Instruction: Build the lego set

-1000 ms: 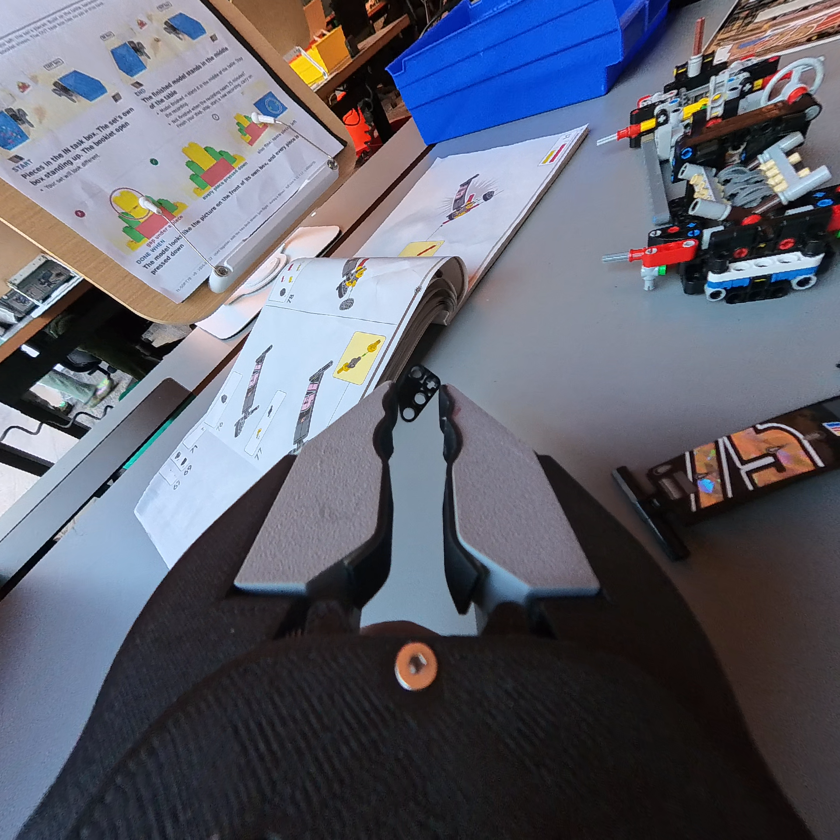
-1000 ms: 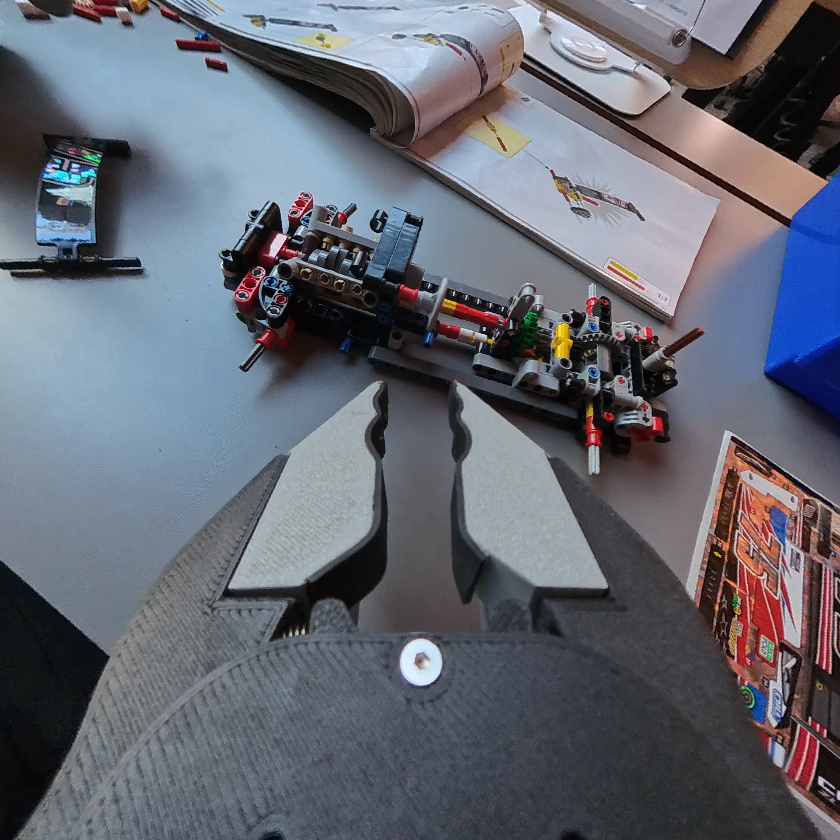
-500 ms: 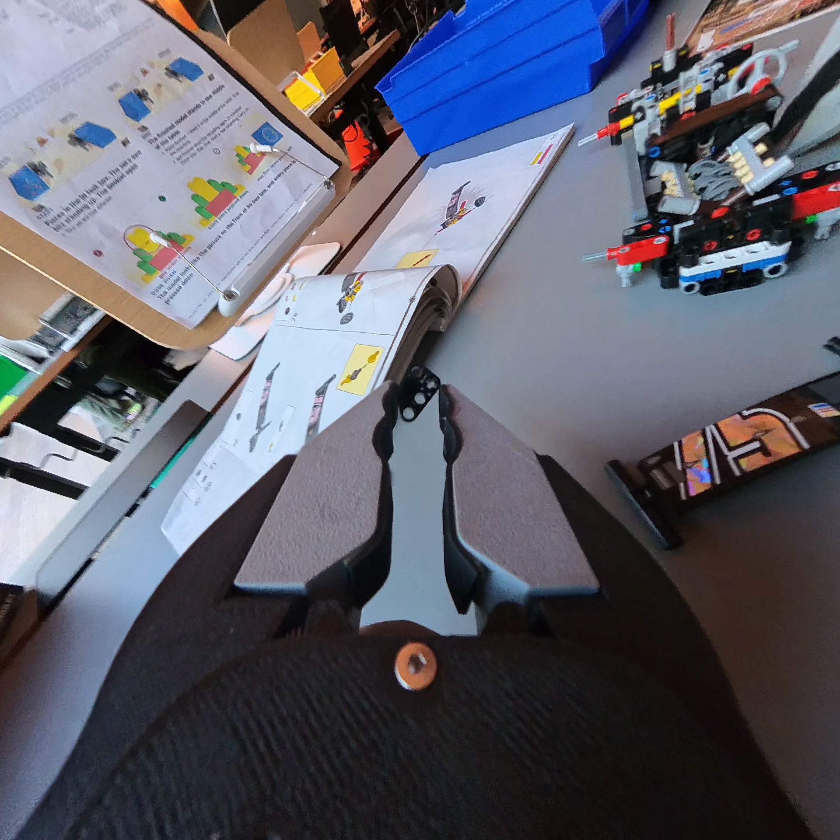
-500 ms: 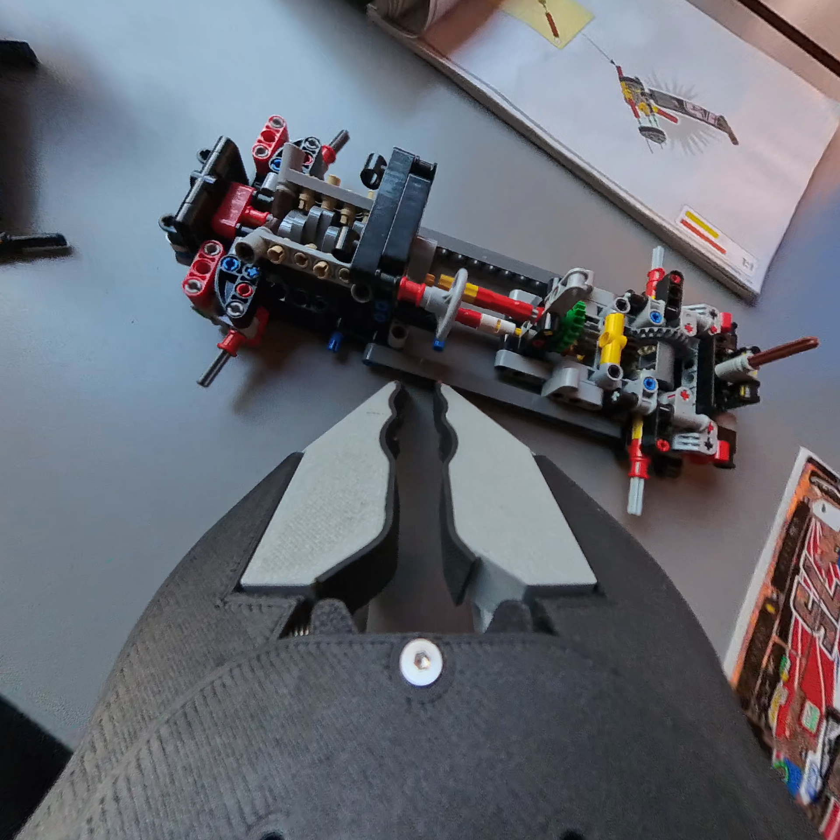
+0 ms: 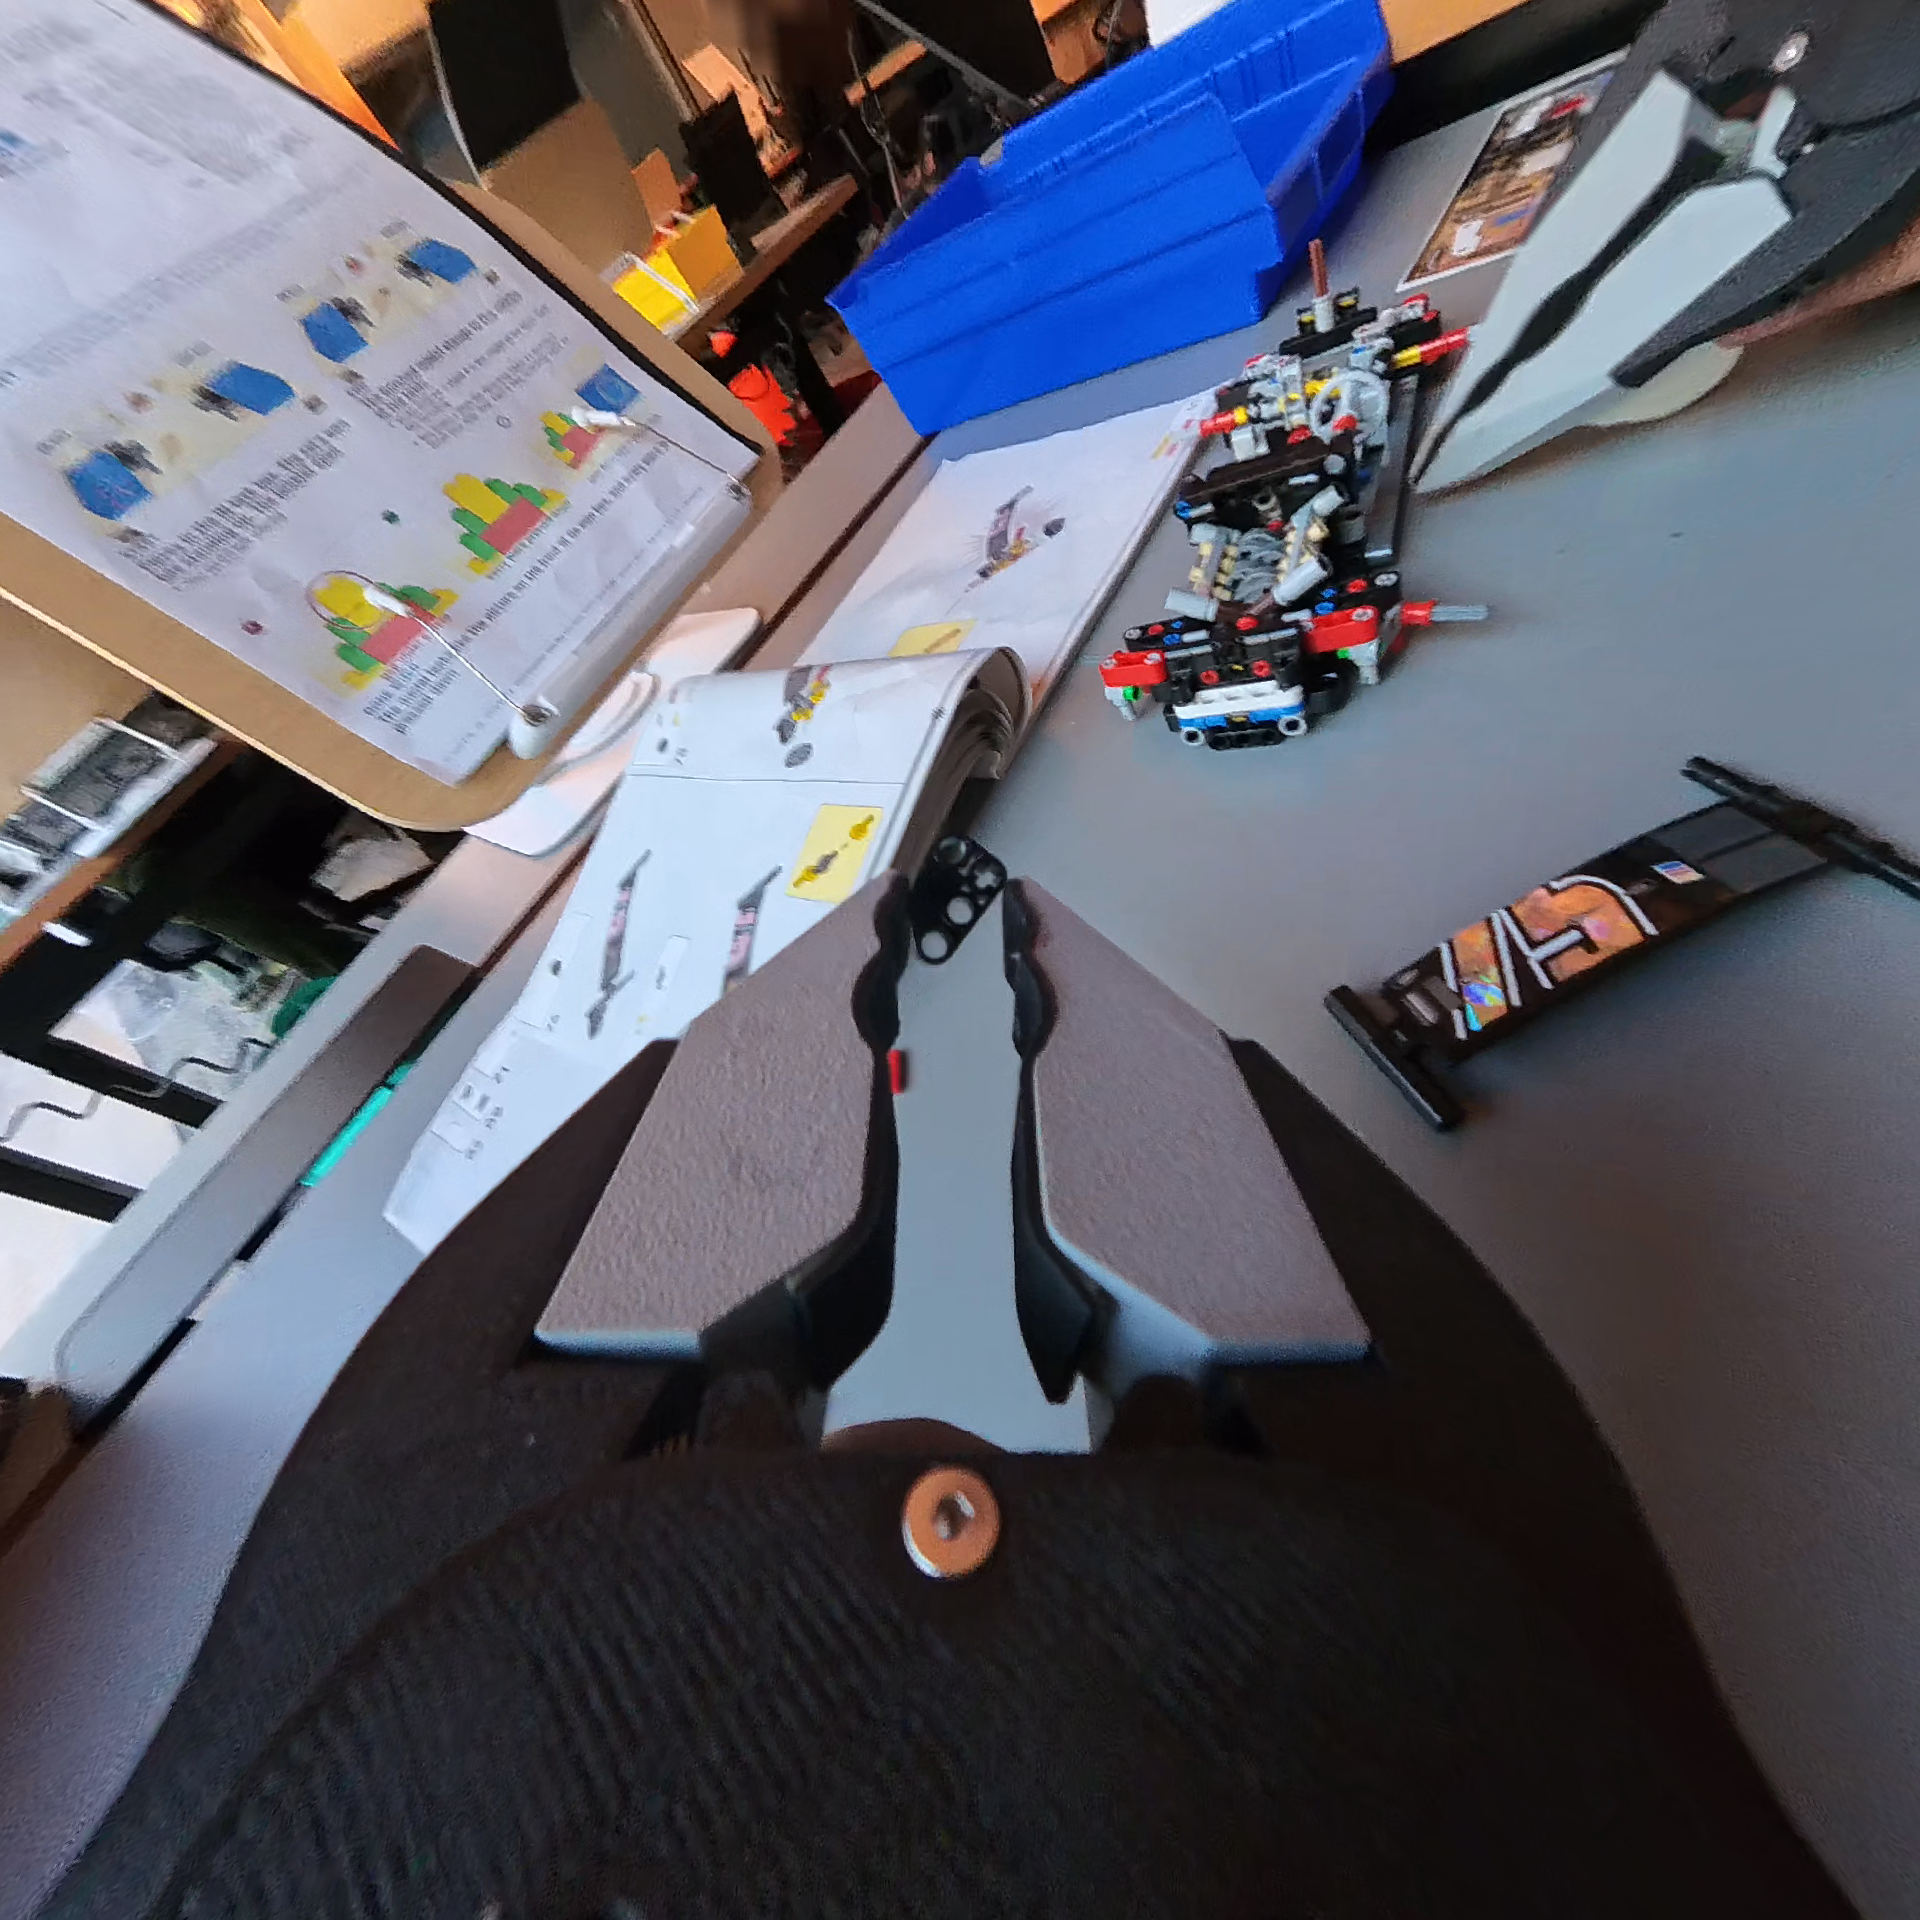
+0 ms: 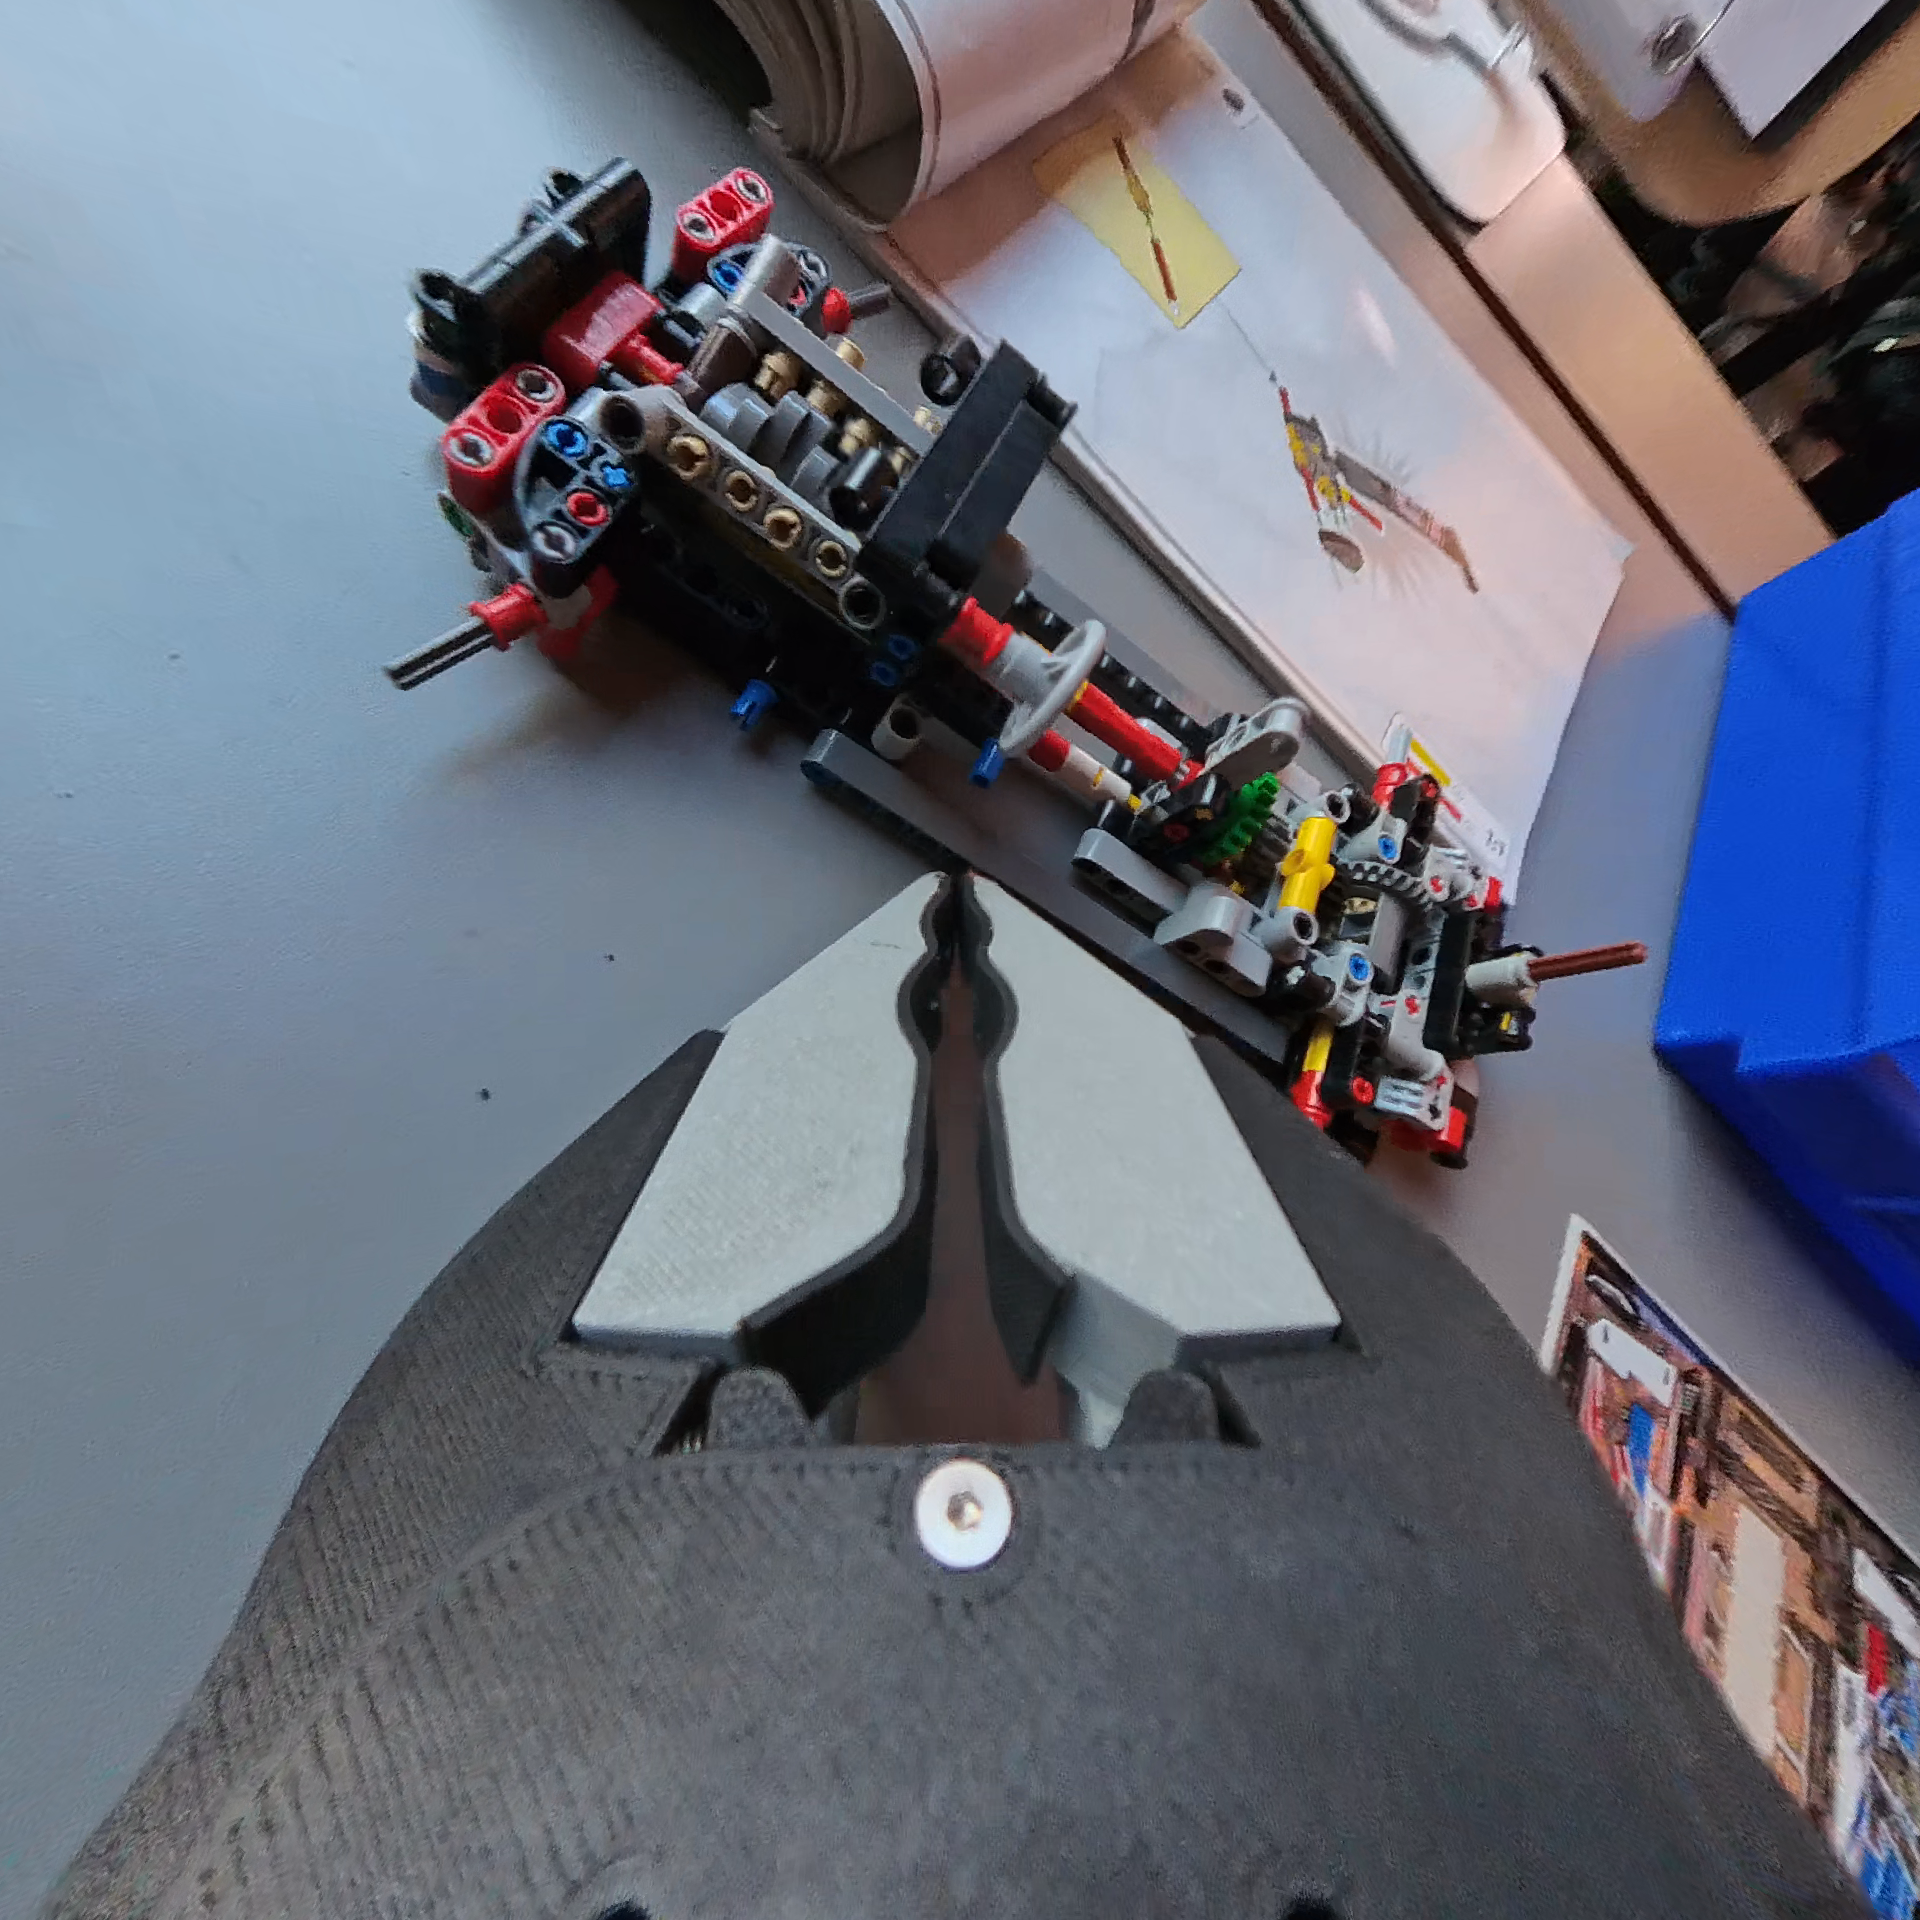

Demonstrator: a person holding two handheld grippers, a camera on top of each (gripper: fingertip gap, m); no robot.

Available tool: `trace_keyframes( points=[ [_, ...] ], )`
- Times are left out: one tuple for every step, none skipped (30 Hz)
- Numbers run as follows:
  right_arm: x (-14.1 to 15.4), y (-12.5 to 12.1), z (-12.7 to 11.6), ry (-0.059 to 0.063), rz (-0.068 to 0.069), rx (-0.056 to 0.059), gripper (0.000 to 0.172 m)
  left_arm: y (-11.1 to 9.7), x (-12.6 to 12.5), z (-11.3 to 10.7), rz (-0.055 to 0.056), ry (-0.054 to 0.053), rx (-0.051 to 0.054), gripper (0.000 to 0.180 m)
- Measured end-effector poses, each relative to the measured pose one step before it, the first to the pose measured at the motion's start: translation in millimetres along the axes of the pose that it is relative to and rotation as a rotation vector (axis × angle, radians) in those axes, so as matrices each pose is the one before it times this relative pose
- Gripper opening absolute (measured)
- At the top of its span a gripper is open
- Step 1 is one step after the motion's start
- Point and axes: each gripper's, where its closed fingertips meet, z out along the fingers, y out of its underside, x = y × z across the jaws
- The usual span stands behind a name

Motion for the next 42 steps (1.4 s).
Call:
trace_keyframes(
  points=[
    [-0.16,-2.92,-2.79,0.0141,-0.0076,0.0198,0.0,2.73,2.49,0.18,-0.0167,0.0219,-0.0185,0.015],
    [-1.02,-2.9,-2.88,0.0048,-0.0019,0.0197,0.0,2.45,2.71,0.45,-0.0155,0.022,-0.0138,0.015],
    [-0.56,-2.96,-2.84,0.0033,0.0033,0.0178,0.0,2.03,2.12,0.54,-0.0163,0.0172,-0.012,0.015],
    [0.1,-3.49,-3.13,0.0059,0.0055,0.0208,0.0,1.42,1.71,0.37,-0.0163,0.0151,-0.0079,0.015],
    [-0.85,-4.59,-3.47,-0.0009,0.0038,0.0292,0.0,1.26,2.77,0.64,-0.0178,0.0235,-0.0064,0.015],
    [-1.35,-5.59,-3.67,-0.0044,0.0038,0.0353,0.0,1.79,2.12,0.71,-0.0215,0.0219,-0.0085,0.015],
    [-2.67,-5.8,-3.39,-0.011,0.0044,0.0357,0.0,2.05,2.18,0.92,-0.0195,0.0232,-0.0074,0.015],
    [-4.05,-5.24,-2.88,-0.0168,0.0037,0.0314,0.0,3.12,1.8,1.38,-0.0194,0.0221,-0.0143,0.014],
    [-5.37,-4.0,-1.79,-0.021,0.0001,0.0225,0.0,3.82,0.47,1.47,-0.0172,0.0127,-0.0172,0.015],
    [-5.73,-2.43,-0.86,-0.0193,-0.0049,0.0099,0.002,3.78,0.21,1.54,-0.0135,0.0086,-0.0175,0.015],
    [-4.67,-1.23,0.12,-0.0095,-0.0108,0.0006,0.002,4.29,0.66,1.86,-0.0139,0.0107,-0.0208,0.015],
    [-3.84,-0.61,1.12,-0.0026,-0.017,-0.0032,0.004,4.63,-0.1,2.09,-0.0175,0.0069,-0.0231,0.015],
    [-3.29,0.04,1.82,0.001,-0.0225,-0.009,0.007,4.46,0.37,2.25,-0.0165,0.0107,-0.0212,0.015],
    [-3.27,0.99,2.27,-0.0006,-0.0259,-0.0139,0.008,4.3,1.16,2.08,-0.0144,0.0166,-0.0201,0.015],
    [-3.51,1.04,2.02,-0.0027,-0.025,-0.0141,0.01,3.67,1.22,1.78,-0.012,0.0156,-0.0172,0.015],
    [-3.68,-0.04,1.31,-0.0064,-0.0194,-0.0059,0.011,3.35,1.31,1.75,-0.008,0.014,-0.0155,0.015],
    [-3.62,-1.27,0.7,-0.011,-0.0088,0.0032,0.013,3.22,1.2,1.62,-0.0041,0.0111,-0.0159,0.015],
    [-3.52,-1.44,0.35,-0.0159,0.0056,0.0049,0.014,2.74,0.91,1.57,-0.0001,0.0072,-0.0128,0.015],
    [-3.04,-1.13,0.3,-0.0177,0.0159,0.0,0.016,2.4,0.97,1.5,0.0005,0.0066,-0.0117,0.015],
    [-2.43,-2.11,-0.02,-0.0145,0.0189,0.005,0.019,1.98,1.28,1.2,-0.0006,0.0089,-0.0102,0.015],
    [-3.4,-4.09,-0.46,-0.0198,0.0207,0.0169,0.02,1.35,1.4,1.01,-0.0005,0.0105,-0.0071,0.015],
    [-5.09,-6.19,-0.89,-0.0273,0.0283,0.0254,0.022,0.81,1.13,0.54,0.0007,0.009,-0.0054,0.015],
    [-7.54,-8.38,-0.77,-0.0392,0.0365,0.0344,0.024,0.05,0.76,0.13,0.0012,0.0055,-0.0004,0.015],
    [-10.66,-9.78,-0.29,-0.053,0.0441,0.0382,0.028,-0.21,0.18,-0.09,0.0003,0.0011,0.0018,0.015],
    [-13.79,-10.28,0.77,-0.0673,0.0428,0.0364,0.032,-0.1,0.32,-0.35,0.0001,0.0022,0.0014,0.015],
    [-13.91,-8.34,2.62,-0.062,0.033,0.0218,0.036,0.18,0.03,-0.2,-0.0007,0.0007,-0.0001,0.015],
    [-11.28,-5.07,4.73,-0.0429,0.0185,-0.0014,0.04,0.15,0.0,-0.14,-0.0003,0.0009,-0.0003,0.015],
    [-10.03,-1.48,6.34,-0.0355,0.0012,-0.0252,0.044,0.05,0.28,-0.02,0.0003,0.0022,-0.0003,0.015],
    [-9.16,1.28,7.34,-0.0322,-0.0085,-0.0423,0.047,-0.02,0.49,0.04,0.0016,0.0016,-0.0007,0.015],
    [-7.88,2.45,7.69,-0.0243,-0.0117,-0.0478,0.051,0.08,0.4,-0.03,0.0036,-0.0002,-0.0016,0.015],
    [-6.57,2.62,7.59,-0.0173,-0.015,-0.0469,0.055,-0.1,0.32,-0.01,0.0064,-0.0027,-0.0019,0.015],
    [-4.11,3.28,7.25,-0.0062,-0.0174,-0.0477,0.055,-0.03,0.13,-0.18,0.009,-0.0048,-0.0017,0.015],
    [-1.98,4.89,7.07,0.0017,-0.0192,-0.0536,0.052,-0.26,0.1,-0.13,0.0098,-0.0057,-0.0016,0.015],
    [-0.86,5.26,6.7,0.0016,-0.02,-0.0522,0.043,-0.02,0.01,-0.02,0.0084,-0.0055,-0.0022,0.015],
    [-2.24,-0.59,4.63,-0.0169,-0.0129,-0.0127,0.027,0.1,0.17,0.04,0.0063,-0.0033,-0.0023,0.015],
    [-0.75,-1.29,1.25,-0.018,-0.0017,-0.0095,0.026,0.05,0.2,0.15,0.0037,-0.0025,-0.0023,0.015],
    [2.9,-0.52,0.83,-0.001,-0.0079,-0.0231,0.025,0.14,-0.2,-0.01,0.0024,-0.0033,-0.0026,0.015],
    [4.23,-2.45,-1.22,0.0031,-0.0105,-0.0114,0.025,0.15,-0.66,-0.22,0.0017,-0.0066,-0.0021,0.015],
    [5.34,-6.54,-3.82,0.0063,-0.0045,0.0165,0.025,-0.19,-1.64,-0.56,-0.0001,-0.0106,0.0003,0.015],
    [6.51,-9.91,-6.12,0.0066,0.0024,0.0411,0.024,-0.76,-2.59,-0.99,-0.0035,-0.0143,0.0036,0.015],
    [7.41,-10.23,-7.29,0.0038,0.0077,0.0433,0.024,-1.18,-3.17,-1.51,-0.0072,-0.0147,0.0079,0.015],
    [8.41,-9.35,-7.32,0.0027,0.0114,0.0369,0.024,-1.77,-3.31,-1.9,-0.0104,-0.0127,0.0123,0.015]
  ],
)
